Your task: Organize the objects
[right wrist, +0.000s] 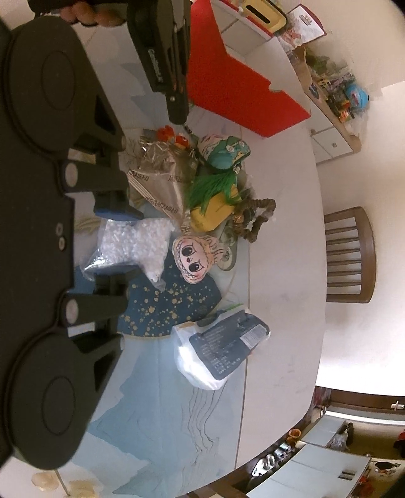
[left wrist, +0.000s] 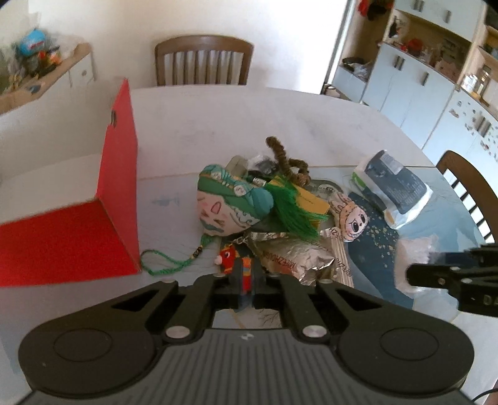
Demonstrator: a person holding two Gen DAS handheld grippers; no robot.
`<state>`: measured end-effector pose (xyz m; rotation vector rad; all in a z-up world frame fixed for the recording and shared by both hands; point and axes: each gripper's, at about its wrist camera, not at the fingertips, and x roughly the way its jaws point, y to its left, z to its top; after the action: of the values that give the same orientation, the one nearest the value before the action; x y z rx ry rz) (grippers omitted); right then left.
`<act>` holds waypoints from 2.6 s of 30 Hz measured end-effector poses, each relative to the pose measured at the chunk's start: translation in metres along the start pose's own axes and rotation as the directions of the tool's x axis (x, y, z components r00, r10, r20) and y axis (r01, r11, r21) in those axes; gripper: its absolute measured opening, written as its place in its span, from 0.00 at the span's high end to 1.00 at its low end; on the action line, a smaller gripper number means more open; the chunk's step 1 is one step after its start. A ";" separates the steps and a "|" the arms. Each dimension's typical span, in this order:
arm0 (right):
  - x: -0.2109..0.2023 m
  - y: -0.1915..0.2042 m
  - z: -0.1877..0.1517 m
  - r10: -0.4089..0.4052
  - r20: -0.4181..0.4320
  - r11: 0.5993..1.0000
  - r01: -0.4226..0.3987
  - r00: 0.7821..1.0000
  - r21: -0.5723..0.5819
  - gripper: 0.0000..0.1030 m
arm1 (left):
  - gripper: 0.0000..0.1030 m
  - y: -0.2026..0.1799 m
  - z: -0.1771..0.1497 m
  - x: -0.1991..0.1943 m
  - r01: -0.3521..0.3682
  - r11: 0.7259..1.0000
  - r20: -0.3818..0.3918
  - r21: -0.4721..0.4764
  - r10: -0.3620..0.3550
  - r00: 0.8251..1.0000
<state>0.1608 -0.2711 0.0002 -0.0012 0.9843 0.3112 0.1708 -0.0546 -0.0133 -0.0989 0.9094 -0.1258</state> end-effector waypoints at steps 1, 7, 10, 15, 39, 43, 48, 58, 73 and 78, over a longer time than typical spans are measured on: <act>-0.001 -0.001 0.000 0.002 -0.001 1.000 -0.002 1.000 -0.001 0.73 | 0.92 0.001 -0.001 0.002 0.003 1.000 -0.005 -0.010 -0.004 1.000; -0.006 -0.006 -0.003 0.018 -0.010 1.000 -0.018 1.000 -0.012 0.73 | 0.49 -0.007 -0.006 0.007 -0.034 0.999 -0.005 0.038 0.034 0.999; -0.006 -0.011 -0.004 0.027 -0.013 1.000 -0.027 1.000 -0.007 0.73 | 0.31 -0.010 -0.006 0.007 -0.066 0.997 0.010 0.047 0.065 0.998; -0.004 -0.016 -0.006 0.042 -0.024 0.999 -0.042 0.999 0.004 0.73 | 0.30 -0.001 -0.006 0.021 -0.115 0.993 -0.026 0.021 0.115 0.993; 0.000 -0.030 -0.003 0.061 -0.044 0.998 -0.060 0.997 0.021 0.73 | 0.26 -0.049 0.002 0.001 -0.013 0.996 0.037 0.094 0.010 0.999; 0.000 -0.033 -0.004 0.063 -0.045 0.998 -0.062 0.997 0.021 0.73 | 0.26 -0.059 0.001 0.016 -0.013 0.992 0.015 0.123 0.012 1.000; 0.002 -0.039 -0.007 0.059 -0.056 0.998 -0.058 0.997 0.025 0.73 | 0.26 -0.065 0.004 0.034 -0.025 0.995 -0.025 0.093 0.027 0.999; 0.006 -0.049 -0.008 0.062 -0.072 0.998 -0.060 0.995 0.026 0.73 | 0.15 -0.079 0.007 0.060 -0.090 0.992 -0.057 0.092 0.096 0.994; 0.014 -0.065 -0.003 0.069 -0.086 0.997 -0.068 0.994 0.023 0.73 | 0.36 -0.090 0.001 0.069 -0.166 0.978 -0.026 0.126 0.171 0.985; 0.015 -0.064 -0.001 0.075 -0.088 0.997 -0.073 0.993 0.019 0.73 | 0.48 -0.084 0.002 0.062 -0.167 0.980 -0.015 0.104 0.170 0.985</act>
<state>0.1840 -0.3287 -0.0214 0.0364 1.0765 0.3737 0.2050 -0.1472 -0.0487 0.0754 0.9297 -0.0160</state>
